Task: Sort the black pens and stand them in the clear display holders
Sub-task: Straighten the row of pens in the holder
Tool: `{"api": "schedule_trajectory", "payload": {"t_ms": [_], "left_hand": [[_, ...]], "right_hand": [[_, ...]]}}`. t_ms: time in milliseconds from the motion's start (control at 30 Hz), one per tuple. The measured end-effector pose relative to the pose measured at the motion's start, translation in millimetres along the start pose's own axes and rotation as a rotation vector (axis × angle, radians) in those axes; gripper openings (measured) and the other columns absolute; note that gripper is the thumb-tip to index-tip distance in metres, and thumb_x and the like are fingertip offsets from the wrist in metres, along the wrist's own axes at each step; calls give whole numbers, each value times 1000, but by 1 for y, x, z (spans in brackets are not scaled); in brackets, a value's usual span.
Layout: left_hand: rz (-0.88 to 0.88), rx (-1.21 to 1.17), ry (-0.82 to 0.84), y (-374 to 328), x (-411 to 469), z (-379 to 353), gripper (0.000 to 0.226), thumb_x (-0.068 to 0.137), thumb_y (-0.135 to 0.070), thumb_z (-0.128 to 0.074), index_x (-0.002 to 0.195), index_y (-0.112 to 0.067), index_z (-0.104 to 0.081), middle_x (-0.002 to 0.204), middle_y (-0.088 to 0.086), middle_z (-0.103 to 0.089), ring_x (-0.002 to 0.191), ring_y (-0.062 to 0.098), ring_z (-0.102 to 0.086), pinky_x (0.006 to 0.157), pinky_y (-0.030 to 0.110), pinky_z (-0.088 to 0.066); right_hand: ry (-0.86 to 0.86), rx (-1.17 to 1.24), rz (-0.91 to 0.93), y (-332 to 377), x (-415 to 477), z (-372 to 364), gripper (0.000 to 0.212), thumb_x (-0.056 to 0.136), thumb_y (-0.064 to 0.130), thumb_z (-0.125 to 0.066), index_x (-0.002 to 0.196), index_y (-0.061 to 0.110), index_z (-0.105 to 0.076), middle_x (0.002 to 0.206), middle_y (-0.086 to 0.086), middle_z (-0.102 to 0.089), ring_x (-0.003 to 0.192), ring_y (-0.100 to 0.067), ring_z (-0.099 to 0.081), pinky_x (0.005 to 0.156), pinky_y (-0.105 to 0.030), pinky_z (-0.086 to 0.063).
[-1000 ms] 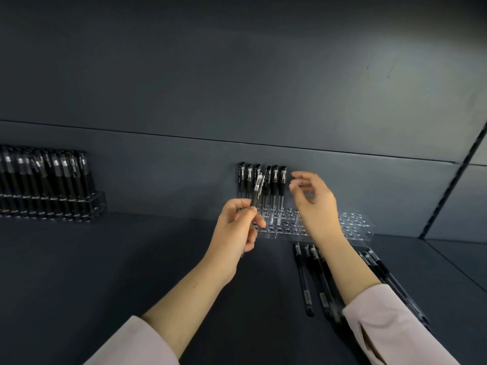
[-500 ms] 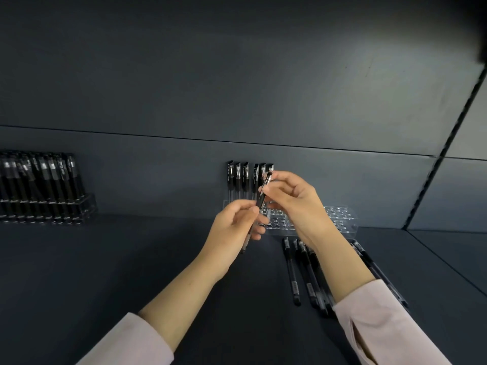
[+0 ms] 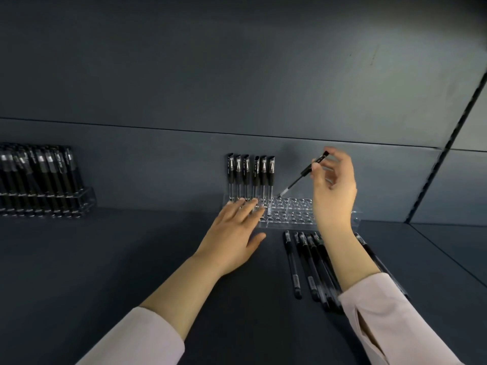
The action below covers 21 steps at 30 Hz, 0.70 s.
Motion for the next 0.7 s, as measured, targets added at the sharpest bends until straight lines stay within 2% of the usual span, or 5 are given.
{"api": "schedule_trajectory", "payload": {"t_ms": [100, 300, 400, 567, 700], "left_hand": [[18, 25, -2, 2, 1, -2, 63, 103, -49, -26, 156, -28, 2, 164, -4, 1, 151, 19, 7, 122, 38, 9], [38, 54, 14, 0, 3, -3, 65, 102, -52, -24, 156, -26, 2, 165, -3, 3, 151, 22, 7, 122, 40, 7], [44, 48, 14, 0, 4, -3, 64, 102, -52, -23, 156, -27, 0, 165, -3, 1, 151, 22, 5, 122, 40, 6], [47, 39, -5, 0, 4, -2, 63, 102, -53, -22, 156, -27, -1, 165, -3, -1, 151, 23, 3, 122, 40, 6], [40, 22, -22, -1, 4, -3, 63, 102, -53, -24, 156, -27, -5, 165, -2, -5, 151, 23, 1, 121, 39, 7]], "right_hand": [[47, -41, 39, 1, -3, -4, 29, 96, 9, -53, 119, 27, -55, 105, 2, -63, 89, 7, -57, 76, -3, -40], [90, -138, 111, 8, -6, -11, 36, 95, 12, -57, 127, 27, -49, 98, 5, -63, 87, -3, -60, 77, -7, -45], [132, -253, 159, 7, -4, -18, 29, 94, 13, -57, 122, 23, -54, 99, 4, -66, 86, -11, -62, 81, -22, -51], [215, -360, 266, -9, 3, -28, 33, 95, 10, -54, 126, 21, -59, 104, 3, -65, 97, -21, -59, 86, -39, -52], [337, -446, 242, -28, 4, -33, 43, 95, 11, -55, 135, 26, -53, 112, -2, -52, 102, -24, -53, 90, -41, -50]]}}
Point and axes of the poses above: each hand's wrist, its own x-axis towards the middle knuckle, its own z-axis out of the back of the hand, y = z × x, the point moved 3 cm from there along x, towards the middle knuckle
